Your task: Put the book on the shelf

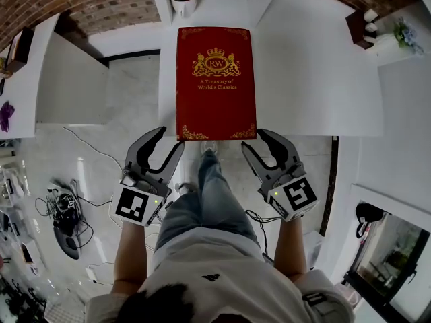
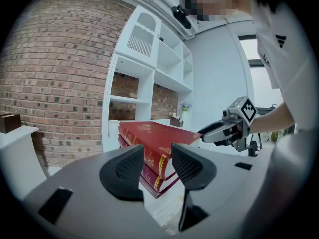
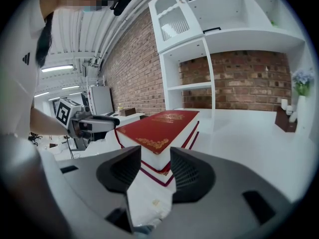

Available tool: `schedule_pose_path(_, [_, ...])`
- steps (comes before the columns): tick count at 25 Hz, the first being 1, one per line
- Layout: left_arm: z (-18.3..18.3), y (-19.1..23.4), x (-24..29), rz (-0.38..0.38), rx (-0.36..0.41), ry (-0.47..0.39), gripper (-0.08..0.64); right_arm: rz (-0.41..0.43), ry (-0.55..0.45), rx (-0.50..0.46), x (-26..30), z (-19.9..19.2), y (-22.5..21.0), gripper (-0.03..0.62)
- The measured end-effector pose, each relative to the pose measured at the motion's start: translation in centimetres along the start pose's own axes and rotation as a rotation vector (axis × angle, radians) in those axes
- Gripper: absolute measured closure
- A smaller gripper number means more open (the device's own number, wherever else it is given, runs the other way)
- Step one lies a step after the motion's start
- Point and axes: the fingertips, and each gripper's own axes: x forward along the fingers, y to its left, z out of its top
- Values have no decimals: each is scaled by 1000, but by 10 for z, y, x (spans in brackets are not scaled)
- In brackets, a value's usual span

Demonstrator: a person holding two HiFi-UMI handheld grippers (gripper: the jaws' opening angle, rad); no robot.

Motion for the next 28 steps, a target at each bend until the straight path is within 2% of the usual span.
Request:
schedule_pose_path(13, [-15,-9,2,-17,57,43,362,25,11,8,4,-8,-1,413])
schedule_pose_path(28, [-23,-14,22,-38,67,65,357,49,29,2,11,-9,-4,394])
